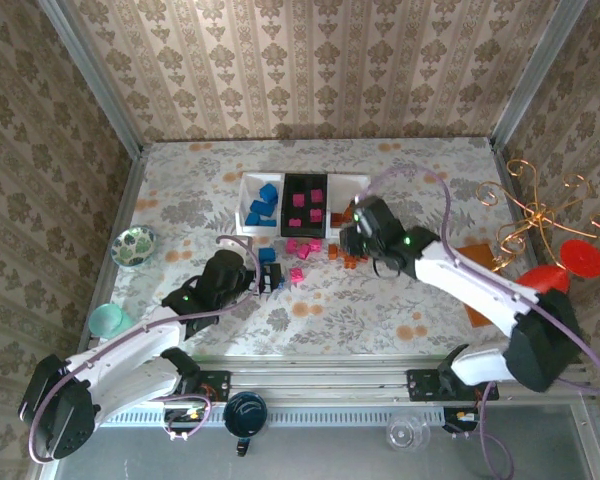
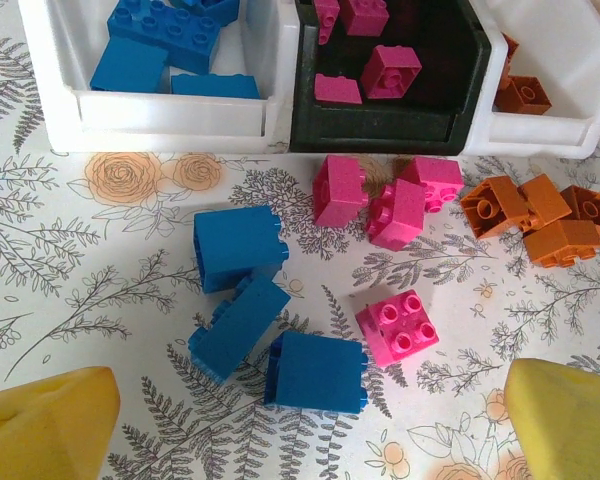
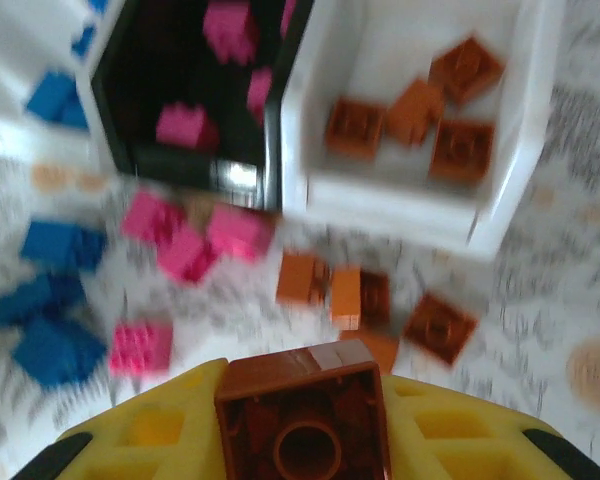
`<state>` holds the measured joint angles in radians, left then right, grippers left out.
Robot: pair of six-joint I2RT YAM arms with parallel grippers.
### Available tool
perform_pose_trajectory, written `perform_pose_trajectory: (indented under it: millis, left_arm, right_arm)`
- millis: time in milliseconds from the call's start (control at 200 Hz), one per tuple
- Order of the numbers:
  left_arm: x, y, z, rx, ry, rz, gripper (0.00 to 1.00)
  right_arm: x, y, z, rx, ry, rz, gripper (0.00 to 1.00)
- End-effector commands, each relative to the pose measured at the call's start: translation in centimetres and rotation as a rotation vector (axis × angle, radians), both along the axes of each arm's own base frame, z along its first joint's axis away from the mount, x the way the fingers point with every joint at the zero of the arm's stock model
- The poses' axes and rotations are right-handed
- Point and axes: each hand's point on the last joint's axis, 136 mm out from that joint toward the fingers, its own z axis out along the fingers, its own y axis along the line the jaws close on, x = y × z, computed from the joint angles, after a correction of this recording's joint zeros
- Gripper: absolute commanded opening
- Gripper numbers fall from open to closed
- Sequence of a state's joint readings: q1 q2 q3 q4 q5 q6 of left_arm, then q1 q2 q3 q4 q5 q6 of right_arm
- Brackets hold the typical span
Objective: Sort the legos into containers by color
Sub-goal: Place the lego in the container, then pick up the lego from the center of the table.
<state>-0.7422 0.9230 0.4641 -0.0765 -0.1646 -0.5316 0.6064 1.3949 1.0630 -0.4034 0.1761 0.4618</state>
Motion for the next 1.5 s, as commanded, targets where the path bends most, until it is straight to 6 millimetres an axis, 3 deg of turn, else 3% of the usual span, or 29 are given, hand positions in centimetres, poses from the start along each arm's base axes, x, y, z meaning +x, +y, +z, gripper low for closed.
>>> perform_pose_trajectory:
  millis: [0, 145, 270, 385, 435, 540, 650, 705, 840, 960, 1160, 1335, 1495]
  left_arm:
    - [-0.1, 0.6, -0.8, 0.007, 0.028, 0.022, 1.0]
    - [-0.4, 1.0, -0.8, 0.008, 0.035, 0.03, 1.0]
    - [-0.7, 1.5, -0.7, 0.003, 0.034, 0.037, 1.0]
    - [-0.7, 1.6, -0.6, -0.003, 0.032, 0.039, 1.0]
    - [-0.7, 1.7, -0.7, -0.005, 0.033, 0.041, 1.0]
    - [-0.6, 1.7, -0.7, -0.01, 0.032, 0.044, 1.0]
    - [-0.4, 1.8, -1.0, -0.015, 0.036, 0.054, 1.0]
    - [-0.3, 1.9, -1.1, -0.019, 0.04, 0.058, 1.0]
    - [-0.1, 2.1, -1.4, -0.025, 0.05, 0.063, 1.0]
    - [-0.1, 2.4, -1.7, -0.03, 0.056, 0.073, 1.0]
    - [-0.1, 2.4, -1.9, -0.042, 0.062, 0.073, 1.0]
    - [-0.1, 2.5, -1.9, -0.039, 0.066, 0.072, 1.0]
    - [0.0, 2.6, -1.7, -0.036, 0.064, 0.074, 1.0]
  right_arm:
    - [4.7, -0.4, -1.5, -0.056, 0.018, -0.046, 0.31]
    - [10.5, -1.1, -2.8, -0.076, 0.046, -0.142, 0.3]
    - [13.4, -1.4, -4.8, -0.102, 0.086, -0.177, 0.34]
    - [14.2, -1.3, -4.9, -0.122, 0.095, -0.178, 0.58]
    - [13.8, -1.1, -4.2, -0.114, 0.081, -0.169, 0.66]
    - [11.8, -0.7, -2.6, -0.099, 0.043, -0.143, 0.72]
    - [7.9, 0.1, -2.2, -0.095, 0.024, -0.107, 0.74]
    - [5.6, 0.7, -2.6, -0.088, 0.023, -0.086, 0.74]
    - [0.1, 1.2, -5.5, -0.109, 0.072, -0.055, 0.74]
    - [-2.7, 0.8, -8.0, -0.12, 0.113, -0.069, 0.76]
    - [-3.3, 0.2, -11.5, -0.148, 0.166, -0.104, 0.76]
    - [-1.7, -0.2, -13.6, -0.138, 0.185, -0.154, 0.71]
    - [-0.5, -0.4, -14.2, -0.141, 0.188, -0.181, 0.67]
